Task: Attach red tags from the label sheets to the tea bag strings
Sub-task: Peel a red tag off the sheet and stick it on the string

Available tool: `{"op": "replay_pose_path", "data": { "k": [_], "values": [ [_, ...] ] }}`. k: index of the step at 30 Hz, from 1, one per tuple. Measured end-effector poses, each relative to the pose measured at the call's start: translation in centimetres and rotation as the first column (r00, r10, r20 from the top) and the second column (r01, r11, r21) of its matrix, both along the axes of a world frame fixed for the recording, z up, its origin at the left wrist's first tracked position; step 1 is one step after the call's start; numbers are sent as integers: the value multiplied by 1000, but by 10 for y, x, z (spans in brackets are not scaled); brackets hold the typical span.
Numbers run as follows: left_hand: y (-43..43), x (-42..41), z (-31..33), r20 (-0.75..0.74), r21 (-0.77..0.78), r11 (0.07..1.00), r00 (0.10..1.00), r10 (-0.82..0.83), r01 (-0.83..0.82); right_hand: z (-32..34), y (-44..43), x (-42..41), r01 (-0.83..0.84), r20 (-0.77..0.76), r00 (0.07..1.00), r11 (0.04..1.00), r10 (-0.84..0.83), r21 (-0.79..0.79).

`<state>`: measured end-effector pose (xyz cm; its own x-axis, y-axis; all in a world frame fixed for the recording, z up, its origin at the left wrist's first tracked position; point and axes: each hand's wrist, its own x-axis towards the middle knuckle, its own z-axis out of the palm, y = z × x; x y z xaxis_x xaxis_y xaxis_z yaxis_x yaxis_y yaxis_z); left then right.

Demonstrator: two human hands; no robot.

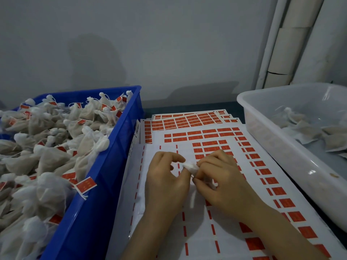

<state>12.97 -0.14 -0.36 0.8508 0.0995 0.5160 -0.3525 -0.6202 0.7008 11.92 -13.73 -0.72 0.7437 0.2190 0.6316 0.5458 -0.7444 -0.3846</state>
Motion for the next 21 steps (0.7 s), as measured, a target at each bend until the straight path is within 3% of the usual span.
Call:
{"op": "replay_pose_path", "data": {
  "k": [3,7,9,16,21],
  "values": [
    [-3,1,-3,-95,-113,993,995,24,-35,3,2,-1,31,102,994,998,-26,-47],
    [-4,5,-6,-321,-288,957,942,-101,4,5,6,-1,72,187,981,988,-46,-137],
    [-4,5,-6,-357,-351,936,920,-161,28,4,9,-2,100,214,975,981,-63,-168],
    [2,2,0,-137,-92,995,989,-57,45,2,14,-7,161,236,965,970,-116,-181],
    [3,2,2,36,-12,997,997,-71,71,3,14,-7,73,115,990,996,-79,55]
  ]
}}
